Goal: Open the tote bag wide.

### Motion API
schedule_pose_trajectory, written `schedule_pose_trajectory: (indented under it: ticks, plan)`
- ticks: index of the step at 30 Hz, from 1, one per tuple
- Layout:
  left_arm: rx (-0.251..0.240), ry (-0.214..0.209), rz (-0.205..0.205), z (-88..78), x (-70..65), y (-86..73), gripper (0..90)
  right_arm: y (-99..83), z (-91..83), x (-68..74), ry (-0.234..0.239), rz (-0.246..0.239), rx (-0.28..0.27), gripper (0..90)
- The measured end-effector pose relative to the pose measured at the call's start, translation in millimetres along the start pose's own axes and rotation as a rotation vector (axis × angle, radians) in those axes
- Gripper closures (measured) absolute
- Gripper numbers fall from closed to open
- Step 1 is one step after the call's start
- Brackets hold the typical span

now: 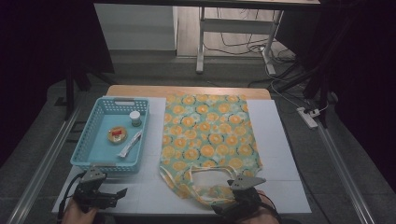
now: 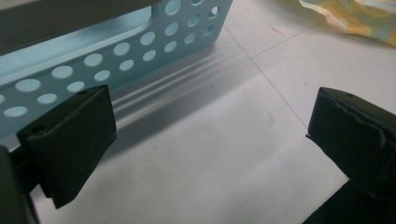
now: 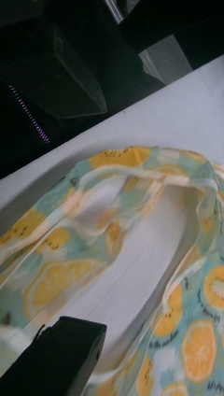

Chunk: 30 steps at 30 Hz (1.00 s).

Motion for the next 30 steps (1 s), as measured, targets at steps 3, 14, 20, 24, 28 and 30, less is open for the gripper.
schedule_pose_trajectory:
  ticks: [3, 14, 20, 24, 28, 30]
  plan:
    - [0.002, 0.002, 0.000, 0.2, 0.2, -0.1, 1.3, 2.2, 5.2, 5.4, 0.016, -0.012, 0.005, 0.0]
    - [0.001, 0.011, -0.003, 0.0, 0.7, 0.0, 1.3, 7.8, 21.1, 21.0, 0.090, -0.075, 0.035, 22.3]
    - [0.001, 0.010, -0.002, 0.0, 0.4, 0.1, 1.3, 1.2, 31.6, 24.5, 0.112, -0.118, 0.119, 44.0]
    - [0.000, 0.009, -0.001, -0.1, 0.5, 0.1, 1.3, -4.3, 34.3, 21.8, 0.103, -0.136, 0.172, 60.8]
    - [0.000, 0.009, -0.001, -0.1, 0.5, 0.1, 1.3, -8.4, 34.1, 17.2, 0.108, -0.133, 0.212, 86.1]
    - [0.000, 0.009, -0.002, -0.1, 0.6, 0.1, 1.4, -7.7, 33.1, 16.5, 0.114, -0.127, 0.212, 89.5]
Point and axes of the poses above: each handheld gripper's, and its own axes: z roughly forward along the jaws, y roughly out of its top, x roughly to its left, the point moved 8 cm from there along z, roughly forward along the jaws, and after that the axes turned 4 degrees about y, right-handed, at the moved point
